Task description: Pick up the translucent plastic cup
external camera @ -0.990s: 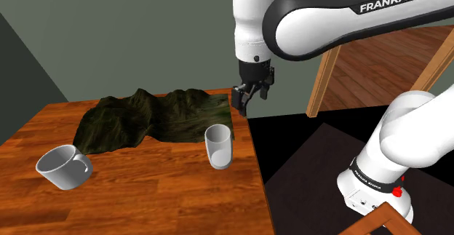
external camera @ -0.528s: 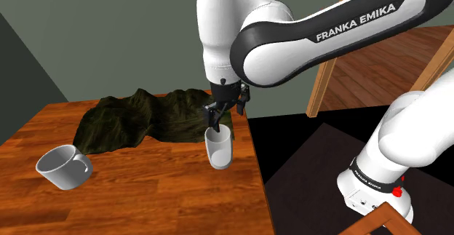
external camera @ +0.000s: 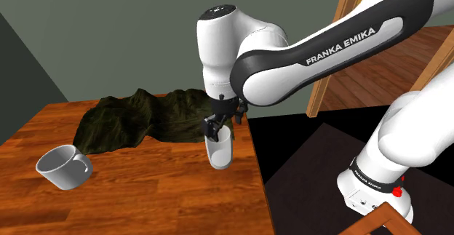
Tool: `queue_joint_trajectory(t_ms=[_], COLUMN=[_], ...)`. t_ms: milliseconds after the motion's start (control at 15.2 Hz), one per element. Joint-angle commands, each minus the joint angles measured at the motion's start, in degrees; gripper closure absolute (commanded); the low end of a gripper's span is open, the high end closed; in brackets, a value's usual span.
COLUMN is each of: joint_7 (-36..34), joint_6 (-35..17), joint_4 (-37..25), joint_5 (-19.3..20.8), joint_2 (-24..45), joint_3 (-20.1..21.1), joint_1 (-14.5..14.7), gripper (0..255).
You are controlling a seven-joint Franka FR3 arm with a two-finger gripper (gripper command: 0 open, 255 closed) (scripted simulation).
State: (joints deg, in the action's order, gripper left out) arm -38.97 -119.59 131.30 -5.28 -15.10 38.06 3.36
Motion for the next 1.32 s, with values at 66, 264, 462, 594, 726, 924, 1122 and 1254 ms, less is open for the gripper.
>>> queue_joint_trajectory(t_ms=[66,264,462,594,726,924,1122,1254], joint_7=[0.0,0.0,0.0,-0.1,0.3,0.8,1.2,1.4], joint_6=[-0.3,-0.3,-0.3,-0.3,1.3,3.7,6.1,7.6], joint_4=[0.3,0.3,0.3,0.2,-0.9,-2.5,-4.2,-5.4], joint_5=[0.0,0.0,0.0,0.1,-0.2,-0.6,-0.8,-0.9], joint_2=[0.0,0.0,0.0,0.1,-0.5,-1.4,-2.1,-2.5], joint_3=[0.0,0.0,0.0,0.1,-0.3,-0.8,-1.2,-1.5], joint_1=[0.0,0.0,0.0,0.0,0.0,0.1,0.2,0.2], gripper=[255,255,255,255,255,255,255,255])
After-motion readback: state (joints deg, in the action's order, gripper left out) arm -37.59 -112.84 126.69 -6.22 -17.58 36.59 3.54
